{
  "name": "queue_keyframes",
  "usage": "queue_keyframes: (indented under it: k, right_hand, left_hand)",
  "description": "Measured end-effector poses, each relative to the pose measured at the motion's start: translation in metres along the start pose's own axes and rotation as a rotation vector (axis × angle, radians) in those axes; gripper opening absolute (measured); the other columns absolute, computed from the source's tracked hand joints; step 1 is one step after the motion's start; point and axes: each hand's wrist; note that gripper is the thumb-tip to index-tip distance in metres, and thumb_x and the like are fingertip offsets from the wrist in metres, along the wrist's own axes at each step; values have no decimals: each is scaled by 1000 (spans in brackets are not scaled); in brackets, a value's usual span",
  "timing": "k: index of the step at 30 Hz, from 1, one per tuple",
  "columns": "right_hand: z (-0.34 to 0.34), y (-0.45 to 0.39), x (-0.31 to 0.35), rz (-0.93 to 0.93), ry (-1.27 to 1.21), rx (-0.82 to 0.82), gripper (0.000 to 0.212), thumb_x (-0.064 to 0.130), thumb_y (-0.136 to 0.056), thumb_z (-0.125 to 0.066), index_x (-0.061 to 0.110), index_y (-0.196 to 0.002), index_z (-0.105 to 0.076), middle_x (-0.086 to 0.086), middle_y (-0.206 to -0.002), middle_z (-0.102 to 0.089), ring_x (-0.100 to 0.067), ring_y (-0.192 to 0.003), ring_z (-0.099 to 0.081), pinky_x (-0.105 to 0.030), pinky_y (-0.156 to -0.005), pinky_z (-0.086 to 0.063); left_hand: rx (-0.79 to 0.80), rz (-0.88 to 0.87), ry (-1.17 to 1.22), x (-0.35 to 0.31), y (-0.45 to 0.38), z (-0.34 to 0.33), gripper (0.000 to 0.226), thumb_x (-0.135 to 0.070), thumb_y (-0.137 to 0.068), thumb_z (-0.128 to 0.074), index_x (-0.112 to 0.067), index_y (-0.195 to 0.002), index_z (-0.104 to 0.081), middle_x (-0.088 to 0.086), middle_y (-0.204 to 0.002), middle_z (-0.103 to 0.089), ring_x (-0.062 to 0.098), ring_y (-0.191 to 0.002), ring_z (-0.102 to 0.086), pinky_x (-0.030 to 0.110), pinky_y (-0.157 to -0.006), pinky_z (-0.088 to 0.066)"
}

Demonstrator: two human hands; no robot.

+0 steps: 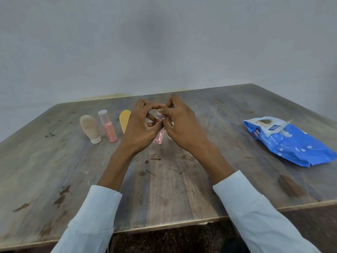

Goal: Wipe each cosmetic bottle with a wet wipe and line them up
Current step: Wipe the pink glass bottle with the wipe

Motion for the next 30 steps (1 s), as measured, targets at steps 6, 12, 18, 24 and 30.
queue_keyframes:
  k: [6, 12, 18, 24, 30]
  right_hand:
    - [7, -2, 2, -54, -48, -67, 27, -1, -99, -65, 9, -120, -80, -3, -109, -58, -15, -88, -60, -13, -71, -47]
    - [5, -2, 3, -53, -118, -46, 21, 5, -98, -68, 12, -112, -82, 3, -100, -59, -10, -83, -60, -28, -73, -55]
    - [10, -7, 1, -223, -315, -94, 8, 13, -97, -76, 11, -103, -79, -1, -97, -71, -14, -82, -69, -28, -77, -60]
    - [10, -2, 7, -144, -357, -16, 14, 6, -93, -68, 12, -94, -80, 2, -93, -76, -15, -81, -71, -37, -76, -62]
    - [7, -4, 4, -140, -319, -133, 12, 4, -94, -71, 10, -101, -78, 1, -97, -73, -14, -84, -70, -39, -76, -61]
  left_hand:
    - [-20, -17, 11, 0, 0, -2, 37, -23, -95, -82, -24, -129, -68, -4, -123, -56, 5, -96, -70, 35, -81, -67]
    - [-67, 18, 17, 7, -2, 3, 37, -25, -95, -82, -28, -128, -68, -7, -130, -62, 12, -97, -71, 27, -83, -62]
    - [-129, 169, 359, 9, -8, 7, 41, -21, -93, -75, -19, -133, -66, 0, -131, -70, 16, -91, -71, 44, -89, -64]
    - [-171, 267, 689, 12, -10, 14, 46, -17, -95, -70, -13, -140, -60, 1, -126, -72, 23, -113, -74, 33, -82, -61]
    - [0, 220, 697, 11, -8, 12, 57, -12, -101, -66, -21, -156, -52, 8, -136, -66, 29, -127, -66, 44, -101, -59]
Point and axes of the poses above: each hand's wrist, its own y-axis away from the middle knuckle, its own z-axis out of the back of the hand, x = y × z
